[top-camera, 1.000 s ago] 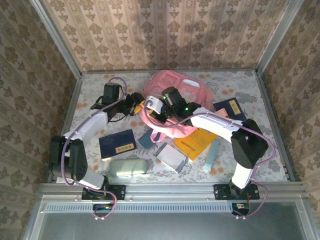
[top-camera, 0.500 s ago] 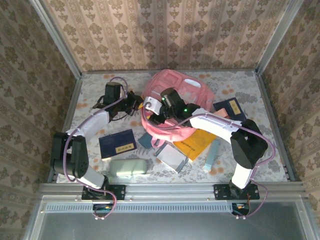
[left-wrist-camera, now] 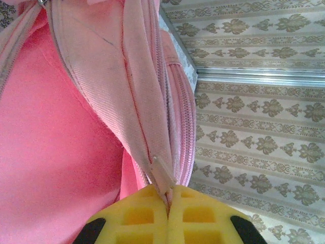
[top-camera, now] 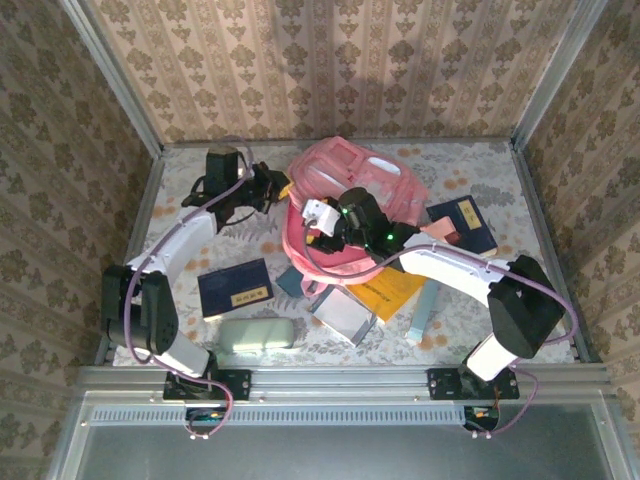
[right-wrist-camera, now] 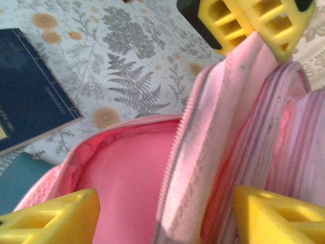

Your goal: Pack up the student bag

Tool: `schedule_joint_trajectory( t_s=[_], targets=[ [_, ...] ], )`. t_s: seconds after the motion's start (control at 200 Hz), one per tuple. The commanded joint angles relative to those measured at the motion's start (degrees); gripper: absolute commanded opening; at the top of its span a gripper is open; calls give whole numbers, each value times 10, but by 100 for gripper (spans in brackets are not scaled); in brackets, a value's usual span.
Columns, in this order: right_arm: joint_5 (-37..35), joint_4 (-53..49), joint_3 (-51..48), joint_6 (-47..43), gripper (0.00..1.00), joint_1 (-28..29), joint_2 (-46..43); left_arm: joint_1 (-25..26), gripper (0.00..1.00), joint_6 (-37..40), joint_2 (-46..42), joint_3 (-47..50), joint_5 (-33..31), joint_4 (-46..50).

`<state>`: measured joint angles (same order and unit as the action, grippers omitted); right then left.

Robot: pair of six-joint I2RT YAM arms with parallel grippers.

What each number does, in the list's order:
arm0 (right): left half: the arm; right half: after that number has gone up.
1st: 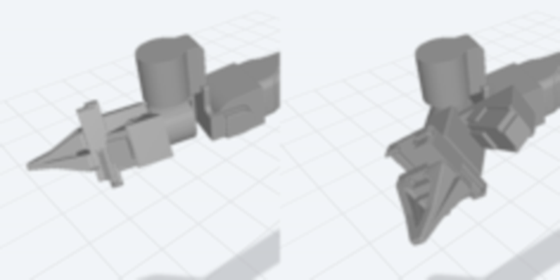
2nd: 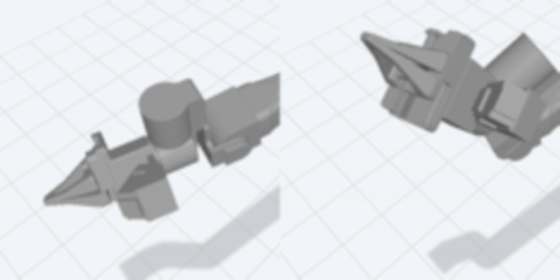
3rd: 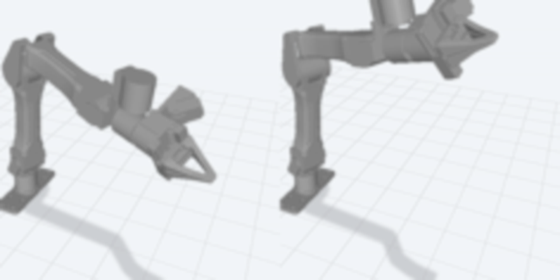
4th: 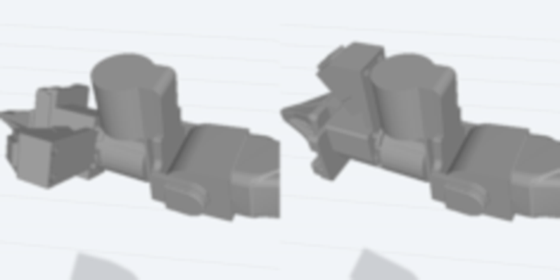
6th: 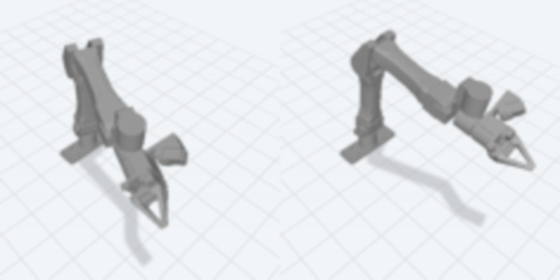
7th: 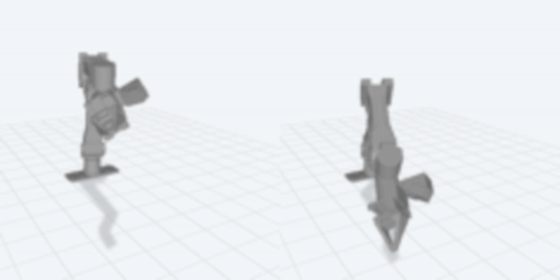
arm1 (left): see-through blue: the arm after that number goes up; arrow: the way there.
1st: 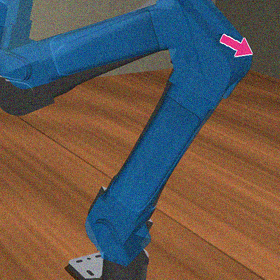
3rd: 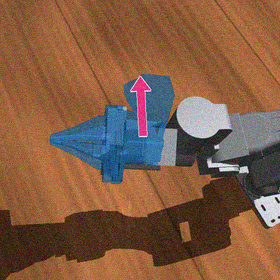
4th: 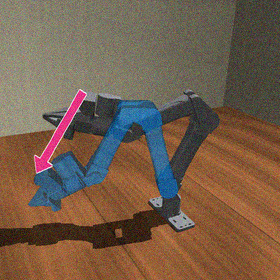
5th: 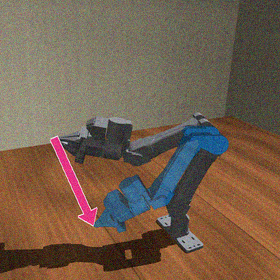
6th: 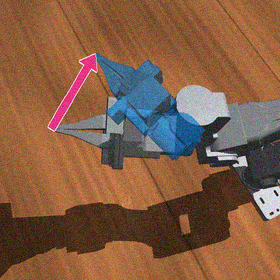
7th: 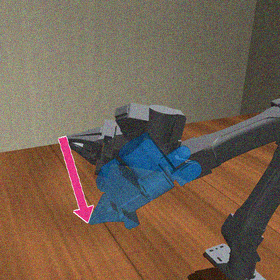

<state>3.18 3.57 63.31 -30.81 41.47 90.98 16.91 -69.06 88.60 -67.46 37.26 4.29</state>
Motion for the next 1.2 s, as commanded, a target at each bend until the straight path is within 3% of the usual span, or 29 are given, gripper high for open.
schedule_joint_trajectory(
  t_s=[0.0, 0.125, 0.4, 0.575, 0.635, 0.74, 0.945, 1.06, 1.19],
  targets=[
    [-64, 27, -24, -6, 63, -12, -22, -3, 0, 3, -3, -42, 18, -16],
    [-81, 20, -16, -13, 54, -21, -24, -4, 0, 12, 1, -53, 18, -5],
    [-132, 11, -8, -23, 51, -26, -16, -3, 0, 25, 10, -78, 19, 10],
    [-124, -8, -15, 7, 21, -31, -24, -3, 0, 38, 23, -104, 26, 22],
    [-115, -8, -23, 20, 17, -34, -29, -3, 0, 47, 28, -116, 26, 32],
    [-89, -7, -30, 37, 40, -37, -36, -1, 0, 70, 46, -142, 27, 54],
    [-18, -5, -42, 64, 74, -37, -69, -4, 0, 116, 107, -206, 33, 103],
    [24, 1, -61, 96, 77, -37, -108, -12, 0, 129, 140, -244, 34, 118],
    [19, 5, -80, 147, 74, -37, -156, -16, 2, 151, 184, -303, 36, 148]
  ],
)
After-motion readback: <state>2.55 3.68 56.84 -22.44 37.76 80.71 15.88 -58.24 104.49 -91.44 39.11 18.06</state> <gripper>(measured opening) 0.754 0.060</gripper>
